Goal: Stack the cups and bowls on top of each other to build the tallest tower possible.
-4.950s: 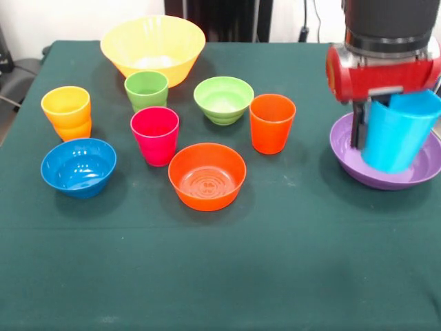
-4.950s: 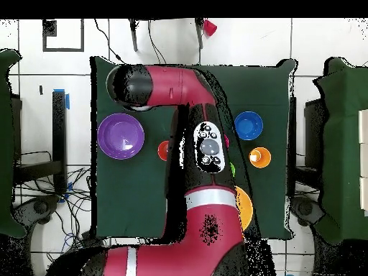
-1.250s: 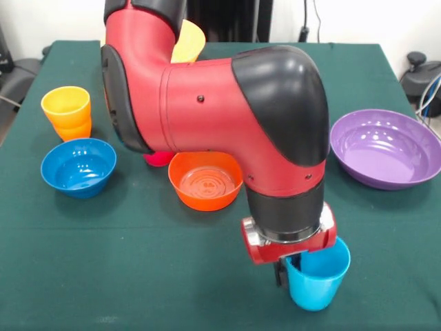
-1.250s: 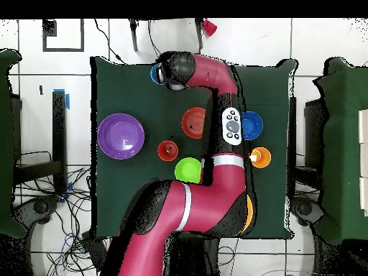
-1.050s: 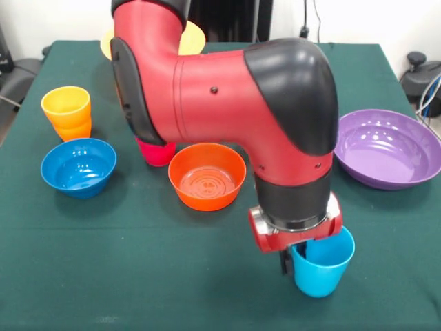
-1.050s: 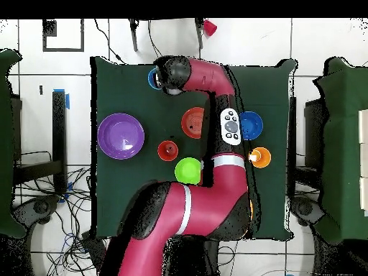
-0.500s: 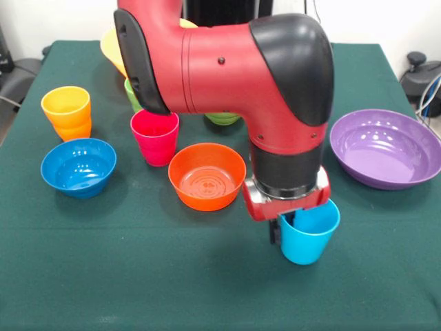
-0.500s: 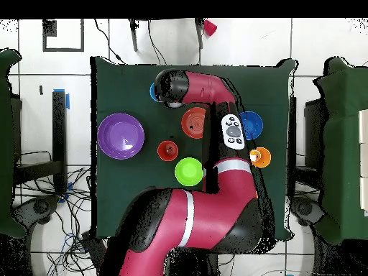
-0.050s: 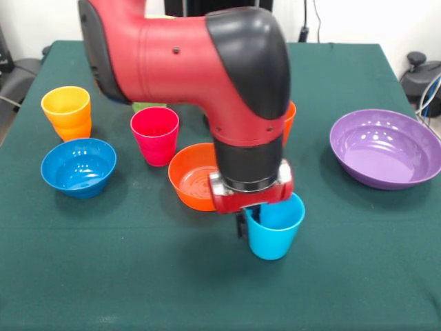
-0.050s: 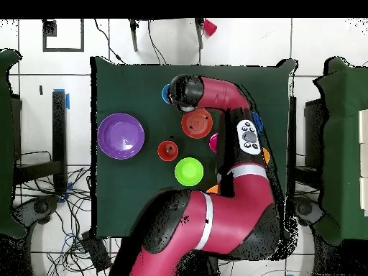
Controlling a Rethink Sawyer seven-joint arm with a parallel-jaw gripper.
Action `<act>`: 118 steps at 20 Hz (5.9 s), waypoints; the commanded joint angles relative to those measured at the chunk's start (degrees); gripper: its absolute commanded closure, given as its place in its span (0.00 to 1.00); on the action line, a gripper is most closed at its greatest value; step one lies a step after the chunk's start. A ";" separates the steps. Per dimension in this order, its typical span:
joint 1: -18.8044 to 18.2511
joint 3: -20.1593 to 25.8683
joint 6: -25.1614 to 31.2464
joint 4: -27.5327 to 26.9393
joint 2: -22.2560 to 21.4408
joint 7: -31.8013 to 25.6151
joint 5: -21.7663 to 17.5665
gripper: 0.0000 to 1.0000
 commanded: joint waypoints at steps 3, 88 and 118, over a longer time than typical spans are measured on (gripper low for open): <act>-3.04 2.34 -0.63 -0.79 5.94 -9.19 -5.97 1.00; -6.10 5.48 -0.30 25.95 -15.23 -1.57 -2.91 0.00; -7.94 6.45 -5.78 32.52 -17.85 -0.47 -4.46 0.00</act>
